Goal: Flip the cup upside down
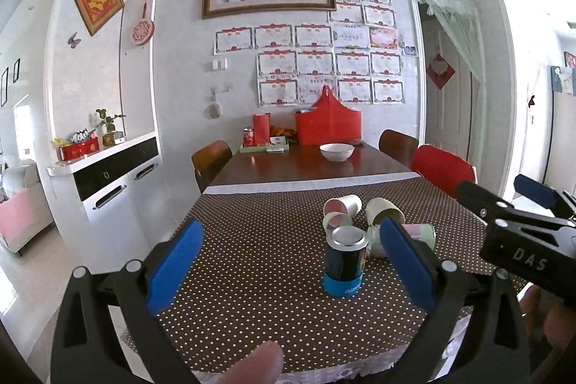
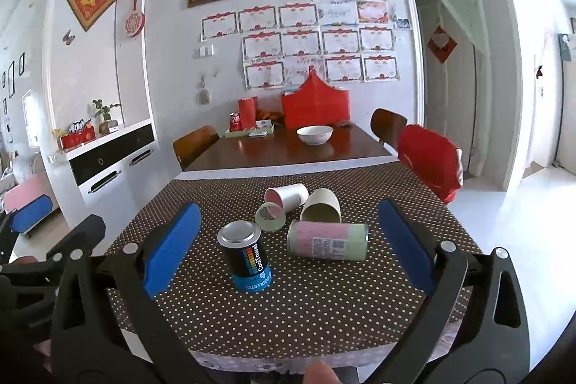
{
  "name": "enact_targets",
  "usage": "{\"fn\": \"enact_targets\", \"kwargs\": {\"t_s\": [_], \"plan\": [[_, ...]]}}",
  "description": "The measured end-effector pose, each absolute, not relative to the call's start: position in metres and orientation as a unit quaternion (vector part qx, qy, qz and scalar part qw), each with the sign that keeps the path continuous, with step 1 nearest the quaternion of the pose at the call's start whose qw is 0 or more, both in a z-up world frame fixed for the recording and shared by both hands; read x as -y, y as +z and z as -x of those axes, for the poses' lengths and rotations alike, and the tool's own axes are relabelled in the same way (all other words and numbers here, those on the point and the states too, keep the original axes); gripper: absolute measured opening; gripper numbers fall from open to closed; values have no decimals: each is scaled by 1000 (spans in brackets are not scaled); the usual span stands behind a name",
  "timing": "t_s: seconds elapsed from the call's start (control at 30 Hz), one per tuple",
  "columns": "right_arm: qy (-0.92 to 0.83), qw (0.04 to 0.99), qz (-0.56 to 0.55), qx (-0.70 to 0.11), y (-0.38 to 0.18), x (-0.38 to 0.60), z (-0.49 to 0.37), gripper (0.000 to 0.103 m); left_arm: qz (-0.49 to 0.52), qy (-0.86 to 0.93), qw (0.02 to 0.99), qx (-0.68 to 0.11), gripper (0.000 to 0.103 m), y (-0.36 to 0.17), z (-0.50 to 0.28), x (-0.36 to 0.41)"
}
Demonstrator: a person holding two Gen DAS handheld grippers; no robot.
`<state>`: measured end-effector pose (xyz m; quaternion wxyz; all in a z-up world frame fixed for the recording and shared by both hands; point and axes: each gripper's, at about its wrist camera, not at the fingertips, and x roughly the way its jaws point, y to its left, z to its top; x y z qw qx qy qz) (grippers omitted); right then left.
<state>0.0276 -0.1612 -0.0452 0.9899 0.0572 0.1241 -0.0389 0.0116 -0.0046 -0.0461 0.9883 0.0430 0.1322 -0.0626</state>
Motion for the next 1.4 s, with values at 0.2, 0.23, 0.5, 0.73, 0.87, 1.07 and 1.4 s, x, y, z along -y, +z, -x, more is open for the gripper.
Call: {"fn": "enact_targets", "kwargs": {"t_s": [0.2, 0.23, 0.5, 0.73, 0.87, 1.07, 1.4], "plan": [[-54, 992, -53, -102, -34, 155, 1, 97, -40, -57, 990, -121, 97, -40, 4, 0], [-57, 992, -50, -97, -33, 153, 5, 97, -38, -55, 991, -119, 97, -39, 6, -2], [-62, 993, -46, -84, -28, 148, 14, 97, -25, -45, 993, -103, 97, -30, 19, -11], [-65, 993, -51, -86, -28, 150, 14, 97, -27, -45, 994, -99, 97, -29, 24, -12], [-62, 993, -50, -88, -29, 149, 13, 97, -27, -40, 994, -97, 97, -26, 26, -14], [-62, 993, -51, -89, -29, 148, 13, 97, -24, -40, 994, -101, 97, -27, 25, -16], [-63, 992, -51, -93, -35, 147, 11, 97, -25, -41, 994, -101, 97, -26, 25, -15]]}}
